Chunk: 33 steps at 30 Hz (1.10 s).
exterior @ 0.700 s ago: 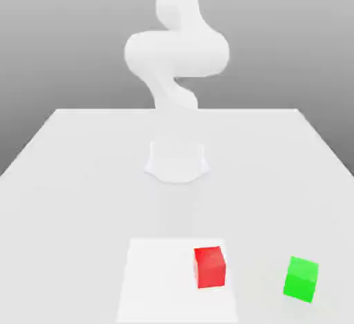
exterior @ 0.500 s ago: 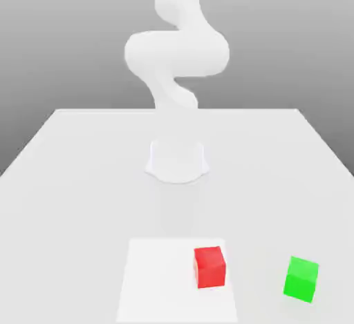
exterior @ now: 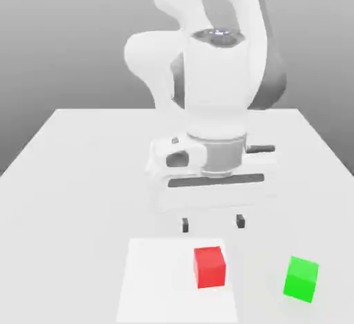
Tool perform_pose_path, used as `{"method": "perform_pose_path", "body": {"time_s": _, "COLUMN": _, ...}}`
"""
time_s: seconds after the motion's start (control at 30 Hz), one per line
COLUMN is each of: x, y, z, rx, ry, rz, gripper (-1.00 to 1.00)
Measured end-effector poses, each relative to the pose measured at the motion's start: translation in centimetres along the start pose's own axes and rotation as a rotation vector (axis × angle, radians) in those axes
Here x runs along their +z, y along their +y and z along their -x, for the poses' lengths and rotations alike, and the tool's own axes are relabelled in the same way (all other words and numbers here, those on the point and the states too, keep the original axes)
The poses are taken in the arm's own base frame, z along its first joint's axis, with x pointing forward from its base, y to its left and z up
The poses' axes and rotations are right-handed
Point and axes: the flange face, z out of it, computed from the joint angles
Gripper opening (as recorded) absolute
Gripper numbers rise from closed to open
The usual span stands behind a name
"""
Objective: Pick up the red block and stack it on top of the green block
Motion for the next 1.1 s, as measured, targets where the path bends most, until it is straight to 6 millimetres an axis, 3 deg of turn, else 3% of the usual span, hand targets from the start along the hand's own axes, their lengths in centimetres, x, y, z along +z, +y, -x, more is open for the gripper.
{"method": "perform_pose_path", "body": {"time_s": 0.17, "x": 5.7, "y": 0.3, "z": 0.4, "rx": -0.001, "ry": -0.014, "rz": 0.012, "gripper": 0.00}}
{"method": "perform_pose_path", "body": {"time_s": 0.2, "x": 6.6, "y": 0.4, "z": 0.5, "rx": -0.001, "ry": -0.014, "rz": 0.012, "gripper": -1.00}}
{"method": "perform_pose_path", "body": {"time_s": 0.43, "x": 6.8, "y": 0.4, "z": 0.5, "rx": -0.001, "ry": -0.013, "rz": 0.013, "gripper": -1.00}}
{"method": "perform_pose_path", "body": {"time_s": 0.63, "x": 1.2, "y": 0.1, "z": 0.5, "rx": -0.012, "ry": -0.013, "rz": 0.013, "gripper": -1.00}}
{"method": "perform_pose_path", "body": {"time_s": 0.83, "x": -2.3, "y": -12.3, "z": 8.5, "rx": -0.555, "ry": -0.017, "rz": 0.009, "gripper": -1.00}}
{"method": "perform_pose_path", "body": {"time_s": 0.97, "x": 1.6, "y": -13.8, "z": 9.4, "rx": -0.621, "ry": -0.017, "rz": 0.008, "gripper": -1.00}}
{"method": "perform_pose_path", "body": {"time_s": 1.0, "x": 2.7, "y": -13.7, "z": 9.5, "rx": -0.623, "ry": -0.017, "rz": 0.008, "gripper": 1.00}}
{"method": "perform_pose_path", "body": {"time_s": 1.1, "x": 2.7, "y": -13.7, "z": 9.5, "rx": -0.623, "ry": -0.017, "rz": 0.008, "gripper": 1.00}}
